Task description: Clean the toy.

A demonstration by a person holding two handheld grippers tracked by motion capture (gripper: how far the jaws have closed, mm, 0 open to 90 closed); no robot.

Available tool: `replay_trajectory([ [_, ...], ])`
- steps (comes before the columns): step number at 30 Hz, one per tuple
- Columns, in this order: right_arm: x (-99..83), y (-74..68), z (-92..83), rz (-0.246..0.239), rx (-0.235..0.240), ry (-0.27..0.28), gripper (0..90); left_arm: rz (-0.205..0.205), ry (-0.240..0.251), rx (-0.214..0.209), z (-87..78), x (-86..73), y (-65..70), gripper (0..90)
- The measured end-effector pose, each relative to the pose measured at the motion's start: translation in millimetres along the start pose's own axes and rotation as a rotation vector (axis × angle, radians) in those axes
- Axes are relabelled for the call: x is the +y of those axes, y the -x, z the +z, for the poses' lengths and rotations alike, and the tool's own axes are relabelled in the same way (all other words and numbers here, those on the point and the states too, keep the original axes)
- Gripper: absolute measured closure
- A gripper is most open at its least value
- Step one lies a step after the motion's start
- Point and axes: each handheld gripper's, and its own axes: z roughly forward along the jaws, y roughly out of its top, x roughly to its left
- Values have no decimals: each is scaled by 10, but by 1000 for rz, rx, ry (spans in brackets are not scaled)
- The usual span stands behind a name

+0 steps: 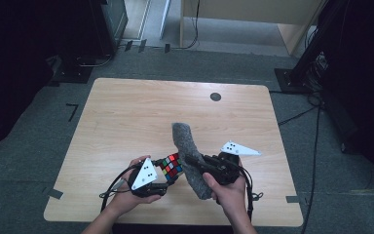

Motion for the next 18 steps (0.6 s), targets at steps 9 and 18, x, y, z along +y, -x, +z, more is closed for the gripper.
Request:
replay_trajectory([
  [9, -117, 100, 98, 16, -61, -24, 726, -10, 96, -16, -145, 77, -26, 343],
  [18, -109, 122, 22, -26, -179, -13, 718, -2, 58, 12, -100, 58, -24, 343],
])
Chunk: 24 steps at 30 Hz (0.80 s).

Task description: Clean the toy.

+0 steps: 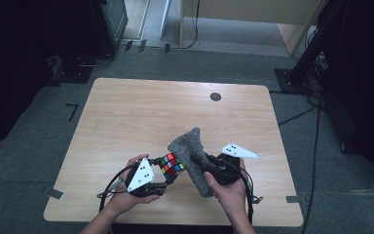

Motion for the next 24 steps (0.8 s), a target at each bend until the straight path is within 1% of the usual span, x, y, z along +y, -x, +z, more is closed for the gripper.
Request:
replay_trajectory([
  [1, 11, -40, -9, 0, 44, 13, 716, -1, -1, 1, -1, 0, -2, 343],
  [2, 18, -73, -10, 0, 77, 20, 712, -3, 0, 1, -5, 1, -6, 343],
  [3, 23, -127, 1, -7, 120, 18, 710, -6, 5, 1, -13, 5, -8, 343],
  [4, 20, -166, 22, -16, 134, 8, 709, -10, 14, -2, -25, 12, -11, 343],
  [5, 10, -190, 44, -35, 126, -2, 707, -14, 22, -8, -40, 21, -16, 343],
  [6, -5, -193, 62, -53, 108, -9, 703, -15, 28, -11, -49, 28, -19, 343],
  [7, -16, -179, 72, -55, 100, -9, 699, -7, 26, -3, -56, 33, -20, 343],
  [8, -29, -95, 71, -33, 57, -10, 702, -6, 25, -2, -58, 33, -23, 343],
  [9, -32, -60, 64, -41, 11, -17, 705, -5, 23, -4, -59, 29, -29, 343],
  [10, -33, -28, 55, -40, -19, -22, 708, -6, 23, -6, -56, 25, -32, 343],
  [11, -33, -28, 55, -40, -19, -22, 708, -6, 23, -7, -52, 22, -33, 343],
  [12, -30, -1, 42, -30, -28, -25, 708, -5, 23, -7, -48, 20, -31, 343],
  [13, -26, 10, 28, -22, -24, -20, 709, -3, 20, -4, -43, 19, -27, 343],
  [14, -14, -26, 6, -13, 12, -2, 708, 0, 16, -1, -35, 16, -22, 343],
  [15, -14, -26, 6, -13, 12, -2, 708, 6, 11, 2, -26, 11, -15, 343],
  [17, -4, -107, 12, -20, 87, 9, 706, 13, 2, 2, -11, 3, -5, 343],
  [18, -2, -153, 26, -35, 115, 5, 704, 13, 2, -3, -8, 2, -3, 343],
  [19, -8, -219, 61, -75, 110, -12, 703, 12, 5, -6, -11, 4, -1, 343],
  [20, -15, -213, 75, -83, 94, -16, 700, 12, 9, -6, -17, 10, 0, 343],
  [21, -15, -213, 75, -83, 94, -16, 700, 10, 11, -6, -23, 16, -2, 343],
  [22, -22, -180, 82, -72, 87, -16, 699, 10, 10, -5, -26, 19, -6, 343],
  [23, -29, -129, 83, -49, 74, -16, 700, 11, 8, -3, -30, 21, -12, 343],
  [24, -40, -50, 76, -30, 5, -26, 703, 11, 6, -1, -32, 21, -18, 343],
])
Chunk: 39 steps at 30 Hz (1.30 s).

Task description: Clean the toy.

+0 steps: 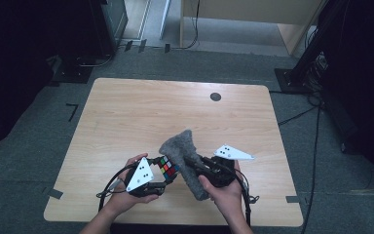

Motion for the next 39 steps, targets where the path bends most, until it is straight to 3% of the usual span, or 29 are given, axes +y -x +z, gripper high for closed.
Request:
replay_trajectory([
  [1, -5, 46, -12, 8, -36, -5, 704, -5, 0, -1, 0, -2, -8, 343],
  [4, 1, 77, -31, 25, -47, -5, 703, -12, 2, 1, -2, -3, -17, 343],
  [7, 29, -60, -39, 0, 13, 8, 697, -13, -12, 10, 14, -9, -17, 343],
  [9, 29, -126, -31, -27, 22, 6, 695, -5, -36, 23, 40, -19, -12, 343],
  [10, 9, -278, 9, -123, 10, 0, 686, -2, -53, 36, 59, -24, -6, 343],
  [11, -12, -358, 38, -188, -12, -5, 681, 3, -95, 67, 102, -31, 10, 343],
  [12, -39, -431, 69, -254, -37, -14, 678, 3, -95, 67, 102, -31, 10, 343],
  [13, -39, -431, 69, -254, -37, -14, 678, 4, -120, 79, 120, -29, 15, 343],
  [16, -140, -587, 179, -417, -91, -49, 657, 1, -183, 116, 159, 0, 42, 343],
  [18, -201, -639, 232, -505, -152, -57, 651, 6, -228, 132, 175, 19, 47, 343],
  [22, -236, -629, 265, -540, -187, -67, 649, -17, -266, 137, 211, 45, 76, 344],
  [25, -262, -646, 293, -583, -218, -78, 613, -10, -290, 137, 231, 51, 92, 344],
  [28, -311, -675, 369, -634, -252, -93, 455, -7, -292, 130, 245, 47, 115, 343],
  [29, -339, -669, 437, -632, -297, -124, 374, 4, -293, 135, 251, 50, 135, 344],
  [30, -339, -669, 437, -632, -297, -124, 374, 23, -298, 147, 260, 47, 155, 344],
  [31, -332, -631, 447, -575, -294, -133, 336, 32, -299, 153, 263, 44, 165, 343],
  [32, -332, -631, 447, -575, -294, -133, 336, 33, -297, 151, 257, 44, 164, 343],
  [34, -298, -557, 435, -499, -268, -129, 304, 34, -272, 155, 240, 50, 168, 344],
  [36, -261, -485, 414, -391, -231, -125, 267, 52, -245, 167, 220, 60, 186, 344],
  [37, -234, -419, 405, -311, -198, -129, 234, 71, -235, 178, 214, 62, 196, 344],
  [38, -234, -419, 405, -311, -198, -129, 234, 87, -231, 187, 212, 60, 210, 344],
  [39, -227, -399, 408, -281, -191, -135, 223, 106, -231, 199, 214, 56, 226, 344],
])
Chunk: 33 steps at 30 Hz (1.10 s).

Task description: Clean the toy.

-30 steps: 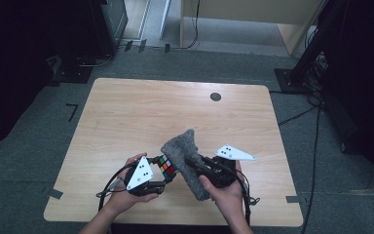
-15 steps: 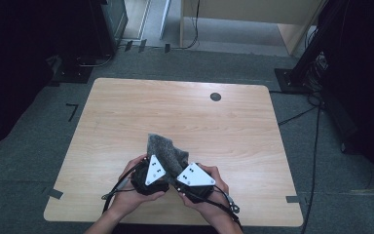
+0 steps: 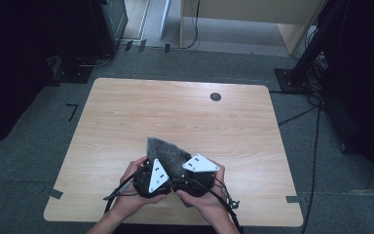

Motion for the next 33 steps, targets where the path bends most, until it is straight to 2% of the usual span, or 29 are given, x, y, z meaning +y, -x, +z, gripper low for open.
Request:
replay_trajectory([
  [1, -1, 7, 7, 18, 5, -7, 220, 19, 0, 14, 4, -5, 20, 343],
  [3, -5, -2, 22, 14, 0, -30, 220, 59, 0, 37, 13, -19, 57, 344],
  [7, 0, 21, -1, 28, 15, -35, 260, 85, 41, 48, -10, -35, 67, 344],
  [11, 35, 93, -89, 60, 76, 11, 316, 82, 110, 38, -77, -51, 24, 344],
  [12, 51, 122, -134, 86, 114, 27, 394, 75, 128, 33, -93, -54, 13, 342],
  [13, 51, 122, -134, 86, 114, 27, 394, 74, 145, 29, -109, -58, 1, 342],
  [15, 60, 163, -160, 117, 148, 40, 407, 79, 168, 26, -133, -64, -12, 342],
  [16, 66, 206, -185, 147, 182, 51, 467, 79, 175, 24, -142, -71, -22, 343],
  [17, 66, 206, -185, 147, 182, 51, 467, 79, 175, 24, -142, -71, -22, 343],
  [18, 69, 256, -226, 178, 213, 71, 585, 78, 179, 22, -142, -76, -28, 343],
  [19, 69, 256, -226, 178, 213, 71, 585, 72, 186, 13, -147, -81, -39, 343],
  [20, 73, 282, -242, 198, 231, 78, 618, 63, 195, 5, -153, -84, -47, 343],
  [22, 83, 364, -300, 244, 287, 100, 699, 57, 214, -4, -168, -84, -61, 345],
  [25, 94, 413, -336, 256, 292, 118, 715, 49, 222, -9, -177, -85, -76, 345],
  [26, 99, 424, -357, 253, 266, 123, 718, 49, 222, -9, -173, -91, -81, 344],
  [28, 109, 418, -393, 207, 159, 124, 717, 41, 230, -18, -180, -102, -99, 344],
  [29, 110, 429, -408, 206, 141, 128, 713, 35, 234, -22, -182, -102, -110, 344],
  [31, 108, 451, -430, 242, 174, 144, 696, 26, 232, -27, -179, -103, -119, 344],
  [33, 113, 422, -429, 244, 204, 151, 671, 38, 219, -25, -170, -107, -114, 344],
])
